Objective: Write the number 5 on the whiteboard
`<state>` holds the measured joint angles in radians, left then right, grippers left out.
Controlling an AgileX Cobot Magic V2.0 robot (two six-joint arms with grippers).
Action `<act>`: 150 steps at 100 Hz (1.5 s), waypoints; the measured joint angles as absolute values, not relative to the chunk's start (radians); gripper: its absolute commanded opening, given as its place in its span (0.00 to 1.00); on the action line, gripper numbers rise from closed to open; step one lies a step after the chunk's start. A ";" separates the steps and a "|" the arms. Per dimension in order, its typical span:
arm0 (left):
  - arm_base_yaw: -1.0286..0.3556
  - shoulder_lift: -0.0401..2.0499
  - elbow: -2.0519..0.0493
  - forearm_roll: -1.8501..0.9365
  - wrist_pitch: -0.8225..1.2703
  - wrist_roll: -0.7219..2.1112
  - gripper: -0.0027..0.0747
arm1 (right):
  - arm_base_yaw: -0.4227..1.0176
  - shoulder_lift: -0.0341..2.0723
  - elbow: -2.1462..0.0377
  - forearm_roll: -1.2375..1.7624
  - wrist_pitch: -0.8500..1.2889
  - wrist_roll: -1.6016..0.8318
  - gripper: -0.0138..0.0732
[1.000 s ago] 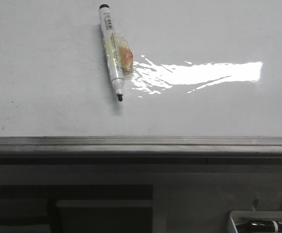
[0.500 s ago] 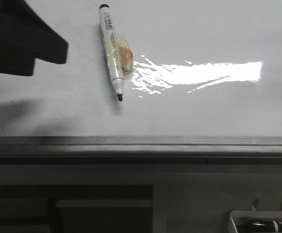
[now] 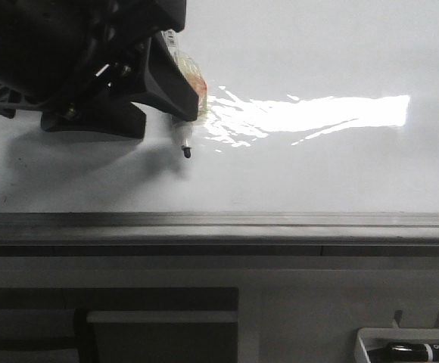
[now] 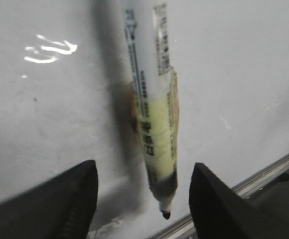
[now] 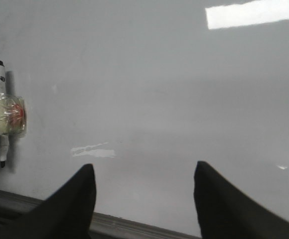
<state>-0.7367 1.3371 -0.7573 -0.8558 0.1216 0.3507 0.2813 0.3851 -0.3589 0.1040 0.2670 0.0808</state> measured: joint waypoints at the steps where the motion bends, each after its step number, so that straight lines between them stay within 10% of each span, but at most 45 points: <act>1: -0.737 1.337 -0.758 -0.858 0.122 0.351 0.52 | 0.281 0.385 -0.359 0.104 0.267 0.081 0.60; 40: -0.741 1.380 -0.769 -0.864 0.129 0.353 0.01 | 0.281 0.385 -0.359 0.104 0.267 0.081 0.60; 150: -0.974 1.117 -0.811 -0.024 0.631 0.652 0.01 | 0.985 0.836 -0.622 0.055 0.273 -0.201 0.60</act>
<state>-0.9745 1.1171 -0.8113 -0.0238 0.6310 0.6518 0.9845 0.8365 -0.6217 0.0548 0.2732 -0.2011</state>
